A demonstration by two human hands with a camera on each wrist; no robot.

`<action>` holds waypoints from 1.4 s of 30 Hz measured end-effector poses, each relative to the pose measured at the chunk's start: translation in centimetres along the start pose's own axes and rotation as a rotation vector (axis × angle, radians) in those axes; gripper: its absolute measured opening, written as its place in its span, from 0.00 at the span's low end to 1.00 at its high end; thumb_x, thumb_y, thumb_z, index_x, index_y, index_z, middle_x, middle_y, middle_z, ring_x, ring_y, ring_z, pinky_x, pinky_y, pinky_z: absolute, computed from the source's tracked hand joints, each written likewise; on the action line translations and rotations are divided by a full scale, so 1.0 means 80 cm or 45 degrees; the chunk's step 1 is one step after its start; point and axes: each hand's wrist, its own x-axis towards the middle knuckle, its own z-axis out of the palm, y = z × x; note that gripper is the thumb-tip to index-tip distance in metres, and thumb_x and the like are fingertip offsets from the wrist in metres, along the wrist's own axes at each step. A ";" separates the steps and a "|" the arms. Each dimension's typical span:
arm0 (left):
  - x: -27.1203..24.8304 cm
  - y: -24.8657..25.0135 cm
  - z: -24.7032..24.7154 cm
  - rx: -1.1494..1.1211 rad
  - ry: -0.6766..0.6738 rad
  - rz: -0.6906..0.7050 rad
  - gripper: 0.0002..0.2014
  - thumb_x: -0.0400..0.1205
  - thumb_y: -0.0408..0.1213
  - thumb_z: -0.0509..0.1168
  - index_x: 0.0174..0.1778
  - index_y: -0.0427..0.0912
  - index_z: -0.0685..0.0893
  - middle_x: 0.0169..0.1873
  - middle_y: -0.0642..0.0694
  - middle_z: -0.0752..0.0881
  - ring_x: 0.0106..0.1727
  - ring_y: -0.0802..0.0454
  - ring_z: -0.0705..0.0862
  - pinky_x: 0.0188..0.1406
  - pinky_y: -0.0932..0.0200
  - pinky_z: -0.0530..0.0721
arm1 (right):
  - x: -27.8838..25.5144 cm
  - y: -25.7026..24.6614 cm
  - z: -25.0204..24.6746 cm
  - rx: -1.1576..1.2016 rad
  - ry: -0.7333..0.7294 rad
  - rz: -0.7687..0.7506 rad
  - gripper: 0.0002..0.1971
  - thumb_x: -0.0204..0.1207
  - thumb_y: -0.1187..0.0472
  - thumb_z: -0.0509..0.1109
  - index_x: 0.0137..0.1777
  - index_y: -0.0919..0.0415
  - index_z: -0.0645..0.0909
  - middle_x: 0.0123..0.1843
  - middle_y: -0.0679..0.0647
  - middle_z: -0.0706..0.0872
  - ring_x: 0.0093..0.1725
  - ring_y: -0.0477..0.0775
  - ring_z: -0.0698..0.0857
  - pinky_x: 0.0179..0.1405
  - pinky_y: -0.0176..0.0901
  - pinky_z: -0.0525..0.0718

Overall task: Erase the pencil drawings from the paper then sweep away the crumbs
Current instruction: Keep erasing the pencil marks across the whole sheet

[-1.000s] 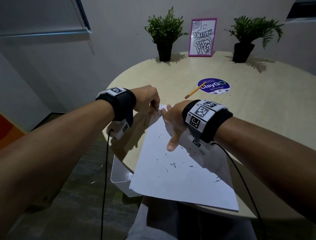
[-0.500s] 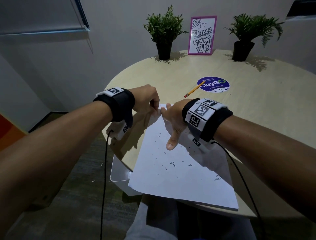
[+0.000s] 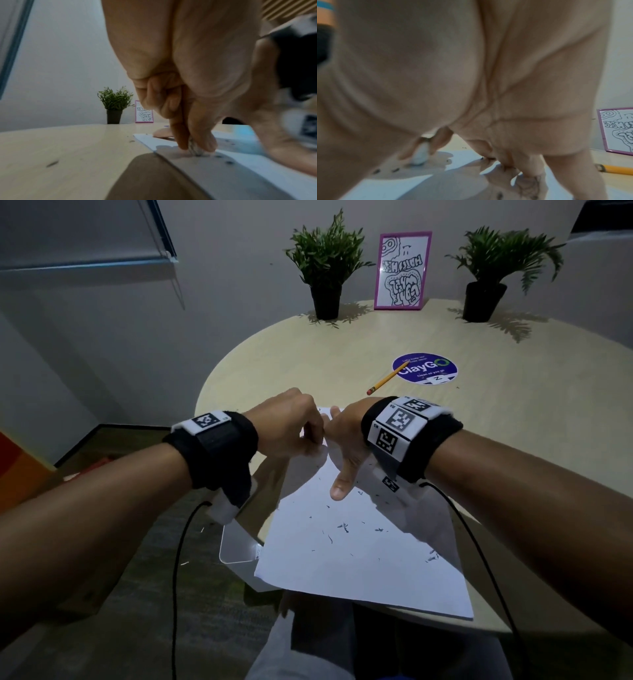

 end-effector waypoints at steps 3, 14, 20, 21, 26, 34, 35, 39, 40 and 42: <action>-0.013 0.013 0.000 0.000 -0.159 0.078 0.01 0.76 0.40 0.78 0.41 0.49 0.93 0.33 0.57 0.89 0.35 0.70 0.80 0.34 0.75 0.72 | -0.001 0.000 -0.001 0.012 -0.002 -0.006 0.70 0.50 0.18 0.72 0.87 0.60 0.56 0.88 0.59 0.61 0.78 0.66 0.75 0.73 0.62 0.77; 0.016 0.007 -0.006 -0.025 0.033 -0.178 0.04 0.72 0.40 0.81 0.36 0.46 0.93 0.30 0.54 0.89 0.33 0.62 0.84 0.38 0.60 0.82 | -0.004 -0.005 -0.001 -0.010 -0.012 -0.028 0.75 0.34 0.17 0.66 0.86 0.56 0.62 0.85 0.57 0.67 0.76 0.64 0.77 0.71 0.58 0.78; -0.010 0.020 -0.002 -0.054 -0.138 -0.041 0.03 0.73 0.40 0.80 0.37 0.51 0.93 0.29 0.62 0.87 0.31 0.70 0.82 0.33 0.77 0.73 | 0.003 -0.001 0.005 0.011 0.077 -0.071 0.78 0.33 0.12 0.67 0.84 0.58 0.62 0.83 0.58 0.70 0.72 0.65 0.82 0.66 0.61 0.83; -0.006 0.017 -0.004 -0.040 -0.108 -0.085 0.03 0.73 0.41 0.80 0.37 0.51 0.93 0.30 0.60 0.89 0.33 0.67 0.84 0.36 0.71 0.78 | 0.003 -0.001 0.004 -0.015 0.049 -0.056 0.79 0.32 0.12 0.66 0.84 0.60 0.63 0.83 0.59 0.71 0.72 0.65 0.82 0.66 0.61 0.83; 0.013 0.010 -0.013 0.022 0.040 -0.236 0.04 0.72 0.38 0.80 0.40 0.45 0.94 0.35 0.52 0.91 0.41 0.53 0.89 0.42 0.59 0.86 | 0.003 -0.005 0.000 0.005 0.031 -0.018 0.82 0.28 0.14 0.64 0.84 0.64 0.63 0.83 0.61 0.71 0.74 0.66 0.79 0.69 0.61 0.80; -0.048 0.048 0.001 0.010 -0.129 -0.051 0.02 0.74 0.39 0.78 0.41 0.48 0.94 0.31 0.59 0.88 0.38 0.60 0.84 0.42 0.63 0.82 | 0.015 -0.003 -0.001 0.050 -0.049 -0.028 0.92 0.11 0.12 0.63 0.85 0.58 0.58 0.85 0.58 0.67 0.77 0.66 0.76 0.71 0.66 0.78; -0.048 0.049 0.000 0.006 -0.144 -0.044 0.02 0.74 0.39 0.78 0.41 0.48 0.94 0.31 0.60 0.89 0.37 0.61 0.84 0.42 0.63 0.83 | 0.015 -0.005 -0.002 0.059 -0.053 -0.015 0.93 0.09 0.12 0.63 0.85 0.58 0.58 0.85 0.57 0.68 0.77 0.66 0.76 0.71 0.66 0.78; -0.034 0.041 -0.008 0.009 0.038 -0.099 0.02 0.73 0.39 0.79 0.39 0.48 0.93 0.31 0.58 0.89 0.36 0.63 0.84 0.42 0.57 0.85 | 0.015 0.000 0.001 0.097 0.008 -0.004 0.88 0.17 0.11 0.65 0.84 0.58 0.58 0.84 0.58 0.70 0.76 0.65 0.77 0.70 0.64 0.79; -0.032 0.042 -0.008 0.006 0.051 -0.103 0.03 0.73 0.38 0.80 0.38 0.48 0.93 0.30 0.59 0.88 0.34 0.64 0.83 0.40 0.59 0.83 | 0.010 -0.002 0.001 0.097 0.025 -0.013 0.86 0.21 0.11 0.67 0.84 0.56 0.57 0.84 0.58 0.70 0.76 0.65 0.77 0.70 0.64 0.79; -0.036 0.049 -0.006 -0.006 0.013 -0.068 0.04 0.72 0.35 0.80 0.36 0.46 0.92 0.26 0.61 0.83 0.30 0.67 0.80 0.35 0.69 0.75 | 0.003 -0.005 0.000 0.118 0.033 -0.007 0.79 0.35 0.14 0.74 0.85 0.56 0.53 0.84 0.57 0.69 0.77 0.66 0.76 0.71 0.65 0.78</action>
